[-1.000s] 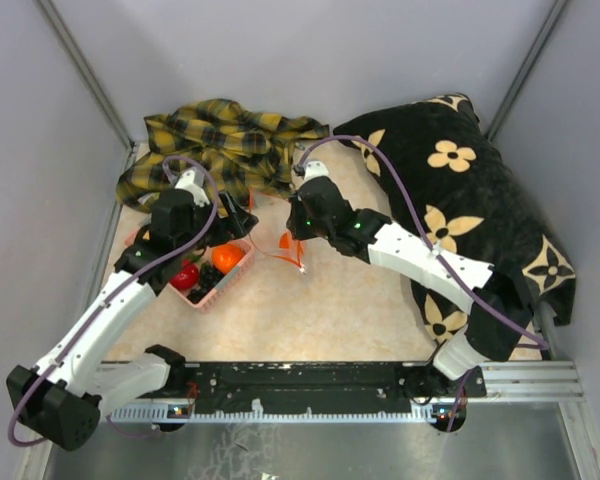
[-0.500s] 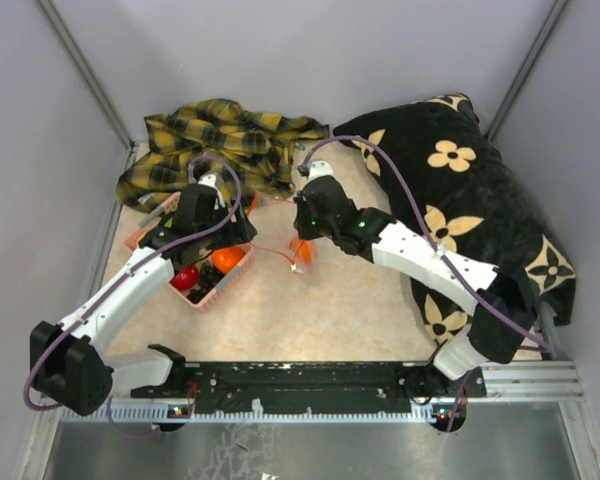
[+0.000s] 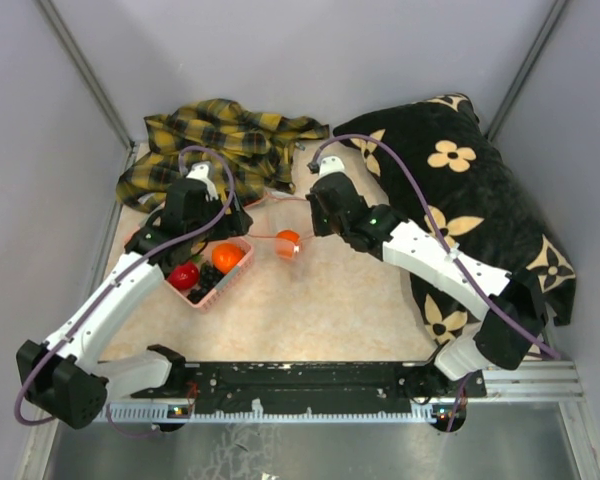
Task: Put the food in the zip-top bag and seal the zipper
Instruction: Adjust the zipper food storage bag at the center of the board.
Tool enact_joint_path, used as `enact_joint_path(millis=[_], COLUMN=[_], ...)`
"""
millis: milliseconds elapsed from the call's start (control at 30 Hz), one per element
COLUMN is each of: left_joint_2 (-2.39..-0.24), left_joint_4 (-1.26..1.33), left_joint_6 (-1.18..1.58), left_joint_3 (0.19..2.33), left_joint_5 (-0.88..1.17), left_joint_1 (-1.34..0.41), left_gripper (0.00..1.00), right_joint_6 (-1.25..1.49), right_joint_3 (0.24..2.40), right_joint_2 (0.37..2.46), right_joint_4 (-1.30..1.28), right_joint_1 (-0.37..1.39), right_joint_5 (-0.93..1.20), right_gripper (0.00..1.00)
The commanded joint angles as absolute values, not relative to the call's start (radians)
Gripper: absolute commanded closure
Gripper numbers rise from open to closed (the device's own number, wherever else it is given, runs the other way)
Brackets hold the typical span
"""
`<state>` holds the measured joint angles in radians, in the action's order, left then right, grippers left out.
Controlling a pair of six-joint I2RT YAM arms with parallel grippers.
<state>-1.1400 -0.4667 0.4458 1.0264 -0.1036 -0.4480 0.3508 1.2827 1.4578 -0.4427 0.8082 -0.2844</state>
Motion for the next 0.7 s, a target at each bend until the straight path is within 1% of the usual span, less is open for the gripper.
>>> enact_joint_path(millis=[0, 100, 267, 467, 667], left_joint_2=[-1.101, -1.090, -1.044, -0.980, -0.946], left_joint_4=[-0.415, -0.415, -0.485, -0.537, -0.499], left_joint_6=[0.459, 0.457, 0.443, 0.482, 0.487], left_joint_3=[1.005, 1.017, 1.053, 1.025, 0.996], left_joint_5=[-0.005, 0.023, -0.045, -0.080, -0.025], left_joint_1=[-0.450, -0.450, -0.444, -0.436, -0.434], left_gripper=[0.14, 0.09, 0.03, 0.01, 0.01], right_joint_6=[0.294, 0.281, 0.243, 0.222, 0.204], right_joint_3=[1.320, 1.324, 1.341, 1.338, 1.351], right_joint_2=[1.450, 1.446, 1.443, 1.433, 1.450], right_joint_4=[-0.457, -0.457, -0.485, -0.485, -0.493], right_joint_1=[0.799, 0.799, 0.799, 0.799, 0.799], right_joint_5=[-0.321, -0.342, -0.388, -0.427, -0.479], right_gripper=[1.00, 1.00, 1.00, 1.00, 1.00])
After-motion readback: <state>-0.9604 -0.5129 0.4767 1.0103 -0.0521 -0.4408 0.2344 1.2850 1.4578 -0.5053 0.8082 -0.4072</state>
